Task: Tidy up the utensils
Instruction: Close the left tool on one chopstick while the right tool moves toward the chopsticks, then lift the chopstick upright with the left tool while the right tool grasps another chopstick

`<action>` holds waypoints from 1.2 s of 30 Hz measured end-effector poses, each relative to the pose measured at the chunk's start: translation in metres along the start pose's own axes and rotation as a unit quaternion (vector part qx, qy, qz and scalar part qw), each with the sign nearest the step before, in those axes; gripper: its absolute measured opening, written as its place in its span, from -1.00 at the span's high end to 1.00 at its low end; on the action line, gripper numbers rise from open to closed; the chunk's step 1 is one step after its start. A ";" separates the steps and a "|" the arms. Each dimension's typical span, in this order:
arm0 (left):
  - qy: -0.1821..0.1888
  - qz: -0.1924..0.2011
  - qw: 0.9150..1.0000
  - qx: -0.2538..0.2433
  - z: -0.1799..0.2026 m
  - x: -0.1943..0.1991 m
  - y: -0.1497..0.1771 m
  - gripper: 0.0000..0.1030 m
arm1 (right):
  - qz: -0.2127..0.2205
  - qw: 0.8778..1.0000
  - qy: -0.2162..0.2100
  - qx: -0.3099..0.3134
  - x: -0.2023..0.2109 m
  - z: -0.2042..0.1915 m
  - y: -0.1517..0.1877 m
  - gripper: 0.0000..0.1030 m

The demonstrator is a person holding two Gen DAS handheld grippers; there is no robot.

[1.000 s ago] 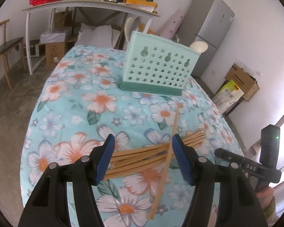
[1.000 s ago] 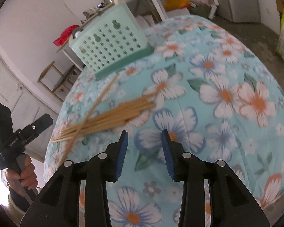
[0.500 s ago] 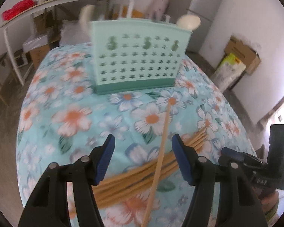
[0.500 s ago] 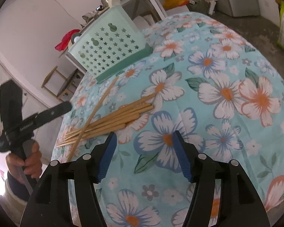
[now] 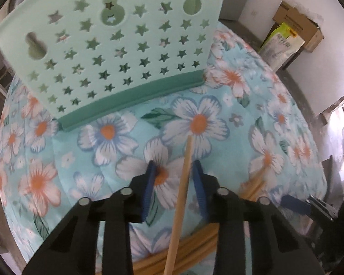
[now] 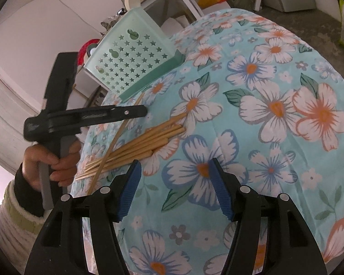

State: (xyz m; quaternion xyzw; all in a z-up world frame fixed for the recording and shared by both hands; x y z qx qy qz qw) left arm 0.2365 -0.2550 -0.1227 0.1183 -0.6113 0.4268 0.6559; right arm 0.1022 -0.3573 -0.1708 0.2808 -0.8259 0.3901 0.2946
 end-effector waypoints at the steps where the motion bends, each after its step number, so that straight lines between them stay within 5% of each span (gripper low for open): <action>1: -0.003 -0.001 1.000 0.001 0.000 -0.002 -0.002 0.53 | 0.000 1.000 0.000 0.000 0.000 0.000 0.000 -0.14; 5: -0.010 0.000 1.000 0.000 0.000 -0.003 -0.007 0.87 | 0.000 1.000 -0.003 -0.001 0.000 0.000 0.001 -0.14; 14: -0.024 0.033 0.999 -0.014 0.007 0.018 -0.014 0.90 | 0.001 1.000 -0.007 -0.007 0.001 0.002 0.001 -0.14; 22: -0.026 0.104 0.994 -0.013 -0.001 0.087 -0.006 0.90 | 0.000 1.000 -0.011 -0.018 0.003 0.003 0.001 -0.14; 36: -0.043 0.260 0.961 0.079 -0.050 0.194 0.061 0.90 | -0.035 0.998 -0.043 -0.014 -0.002 -0.035 0.016 -0.09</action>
Point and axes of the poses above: each gripper's, at about its wrist camera, not at the fingertips, and x roughly against the way its jaws point, z to its right, y to its underside, the point moved 6 cm from there along -x, roughly the way its jaws point, and after that the axes turned 7 degrees about y, right-handed, at the moved point
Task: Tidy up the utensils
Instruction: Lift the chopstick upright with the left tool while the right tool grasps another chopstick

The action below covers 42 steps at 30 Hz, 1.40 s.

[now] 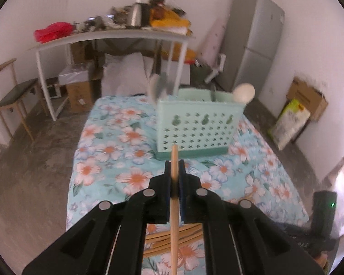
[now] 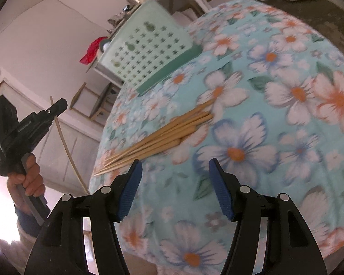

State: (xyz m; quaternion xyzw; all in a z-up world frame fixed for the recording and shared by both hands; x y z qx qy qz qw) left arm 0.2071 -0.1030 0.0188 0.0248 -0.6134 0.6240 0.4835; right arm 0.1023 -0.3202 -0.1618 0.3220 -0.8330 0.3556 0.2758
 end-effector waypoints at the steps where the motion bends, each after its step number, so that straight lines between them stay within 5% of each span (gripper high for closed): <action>1: 0.000 0.004 1.000 0.005 -0.004 0.003 0.001 0.90 | -0.002 1.000 0.001 0.001 -0.003 -0.002 0.001 -0.08; 14: 0.011 0.042 0.998 0.040 -0.037 0.027 0.017 0.90 | -0.006 0.998 0.005 -0.057 -0.030 -0.002 -0.016 0.24; 23: 0.014 0.046 0.998 0.045 -0.043 0.027 0.019 0.90 | -0.012 0.996 0.001 -0.085 -0.044 -0.003 -0.018 0.75; 34: 0.014 0.047 0.998 0.046 -0.047 0.026 0.020 0.90 | 0.037 0.992 0.001 -0.123 -0.010 0.017 -0.026 0.82; 42: 0.015 0.048 0.998 0.046 -0.045 0.025 0.020 0.90 | 0.082 0.975 0.035 -0.204 0.017 0.066 -0.030 0.72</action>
Point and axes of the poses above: each gripper's, at about its wrist camera, not at the fingertips, and x roughly against the way its jaws point, z to its right, y to its underside, the point moved 6 cm from there along -x, roughly the way its jaws point, and after that the axes turned 7 degrees about y, right-handed, at the moved point
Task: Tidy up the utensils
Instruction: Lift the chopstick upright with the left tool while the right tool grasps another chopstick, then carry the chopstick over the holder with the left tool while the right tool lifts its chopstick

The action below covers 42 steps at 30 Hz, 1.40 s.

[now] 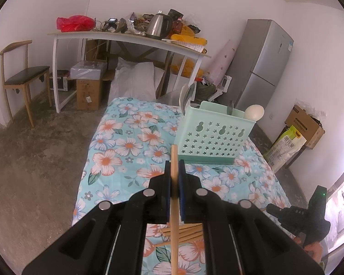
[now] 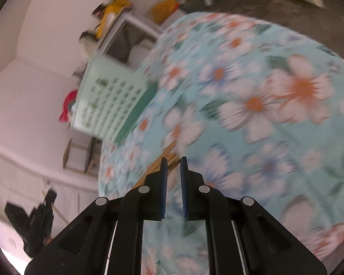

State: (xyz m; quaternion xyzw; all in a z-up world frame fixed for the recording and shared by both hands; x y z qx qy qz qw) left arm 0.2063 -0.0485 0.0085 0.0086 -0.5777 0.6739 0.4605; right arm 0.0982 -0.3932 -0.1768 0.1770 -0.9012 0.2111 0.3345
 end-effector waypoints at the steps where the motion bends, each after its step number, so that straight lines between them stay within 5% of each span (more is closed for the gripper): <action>1: 0.000 0.000 1.000 0.000 0.000 0.000 0.000 0.90 | -0.006 1.000 0.000 -0.011 -0.001 0.005 0.000 0.66; 2: 0.000 0.000 1.000 0.000 0.001 0.000 0.000 0.90 | -0.011 1.000 -0.002 -0.017 -0.002 0.007 0.001 0.50; 6: 0.000 0.000 1.000 0.001 0.001 0.001 -0.001 0.90 | -0.012 1.000 -0.001 -0.014 0.001 0.011 0.007 0.36; 18: 0.000 -0.005 1.000 0.002 0.006 -0.004 0.000 0.90 | -0.020 0.999 0.003 -0.025 -0.008 0.005 0.014 0.35; 30: -0.004 -0.009 1.000 0.006 0.005 -0.009 0.002 0.90 | 0.006 0.999 0.004 -0.039 -0.013 0.008 0.007 0.70; 42: -0.009 -0.005 1.000 0.008 0.010 -0.003 -0.011 0.90 | 0.078 0.996 -0.036 0.027 0.047 -0.022 -0.005 0.81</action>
Point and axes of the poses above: each gripper's, at about its wrist camera, not at the fingertips, and x roughly against the way its jaws point, z to its right, y to its underside, the point moved 6 cm from there along -x, roughly the way its jaws point, and after that the axes turned 7 degrees about y, right-handed, at the moved point
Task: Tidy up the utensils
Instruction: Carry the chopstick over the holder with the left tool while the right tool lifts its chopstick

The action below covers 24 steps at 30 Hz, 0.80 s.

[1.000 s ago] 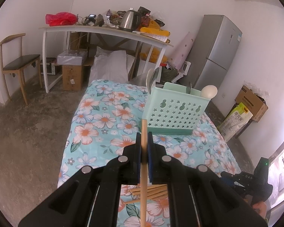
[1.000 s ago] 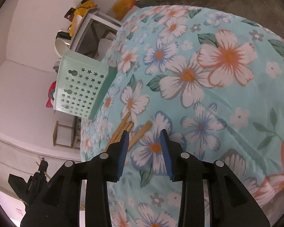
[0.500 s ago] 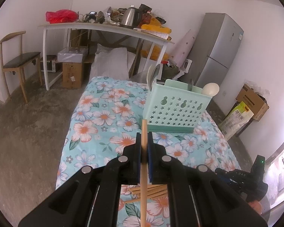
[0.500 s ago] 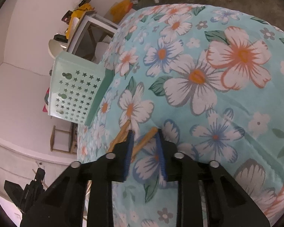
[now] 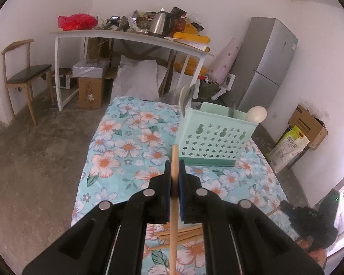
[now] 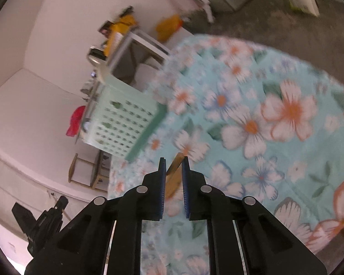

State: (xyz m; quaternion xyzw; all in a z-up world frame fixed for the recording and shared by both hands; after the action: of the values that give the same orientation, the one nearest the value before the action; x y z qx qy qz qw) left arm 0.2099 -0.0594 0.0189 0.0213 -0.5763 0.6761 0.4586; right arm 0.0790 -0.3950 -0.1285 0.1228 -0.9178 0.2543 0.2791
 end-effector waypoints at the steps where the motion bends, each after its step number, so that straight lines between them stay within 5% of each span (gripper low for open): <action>1: 0.002 0.001 1.000 -0.003 0.003 0.002 -0.002 0.90 | 0.009 1.000 -0.006 0.006 0.007 -0.006 -0.003 0.82; 24: 0.010 0.072 0.996 -0.041 0.050 0.062 -0.070 0.90 | 0.076 0.992 -0.079 0.056 0.055 -0.070 -0.044 0.92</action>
State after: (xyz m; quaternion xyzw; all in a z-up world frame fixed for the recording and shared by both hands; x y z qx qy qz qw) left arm 0.1941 -0.0682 0.1237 -0.0462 -0.5988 0.6835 0.4149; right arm 0.0818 -0.3991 -0.0296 0.0873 -0.9278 0.3156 0.1785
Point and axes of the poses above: each gripper's, at about its wrist camera, not at the fingertips, and x roughly against the way its jaws point, z to its right, y to its underside, the point moved 6 cm from there along -x, roughly the way its jaws point, and after that the axes turned 7 degrees about y, right-handed, at the moved point
